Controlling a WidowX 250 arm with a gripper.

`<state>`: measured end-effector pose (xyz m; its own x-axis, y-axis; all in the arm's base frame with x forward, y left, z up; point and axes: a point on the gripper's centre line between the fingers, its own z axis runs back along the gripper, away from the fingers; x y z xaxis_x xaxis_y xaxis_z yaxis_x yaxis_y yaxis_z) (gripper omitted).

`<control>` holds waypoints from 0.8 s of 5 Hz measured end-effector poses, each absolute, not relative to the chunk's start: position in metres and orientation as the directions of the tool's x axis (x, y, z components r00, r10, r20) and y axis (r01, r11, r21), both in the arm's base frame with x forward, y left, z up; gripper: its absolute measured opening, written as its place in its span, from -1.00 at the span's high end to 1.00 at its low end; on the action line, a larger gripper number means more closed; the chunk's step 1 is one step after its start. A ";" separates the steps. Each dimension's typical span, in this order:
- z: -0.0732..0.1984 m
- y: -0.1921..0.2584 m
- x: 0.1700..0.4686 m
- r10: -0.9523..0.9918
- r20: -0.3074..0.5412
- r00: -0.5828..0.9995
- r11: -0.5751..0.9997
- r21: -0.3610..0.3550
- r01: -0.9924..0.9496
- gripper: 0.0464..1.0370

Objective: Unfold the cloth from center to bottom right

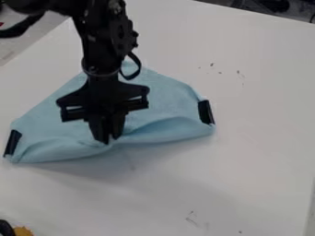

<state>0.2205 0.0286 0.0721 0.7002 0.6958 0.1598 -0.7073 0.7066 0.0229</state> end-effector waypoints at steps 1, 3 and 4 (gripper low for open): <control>0.063 0.016 0.204 0.724 0.150 0.674 0.683 -0.014 -0.730 0.01; 0.068 0.000 0.191 0.769 0.104 0.631 0.637 -0.044 -0.770 -0.96; 0.076 -0.013 0.175 0.811 0.059 0.582 0.583 -0.015 -0.812 -0.95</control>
<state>0.1753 -0.0130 0.0764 0.5817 0.8113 0.0587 -0.8121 0.5834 -0.0153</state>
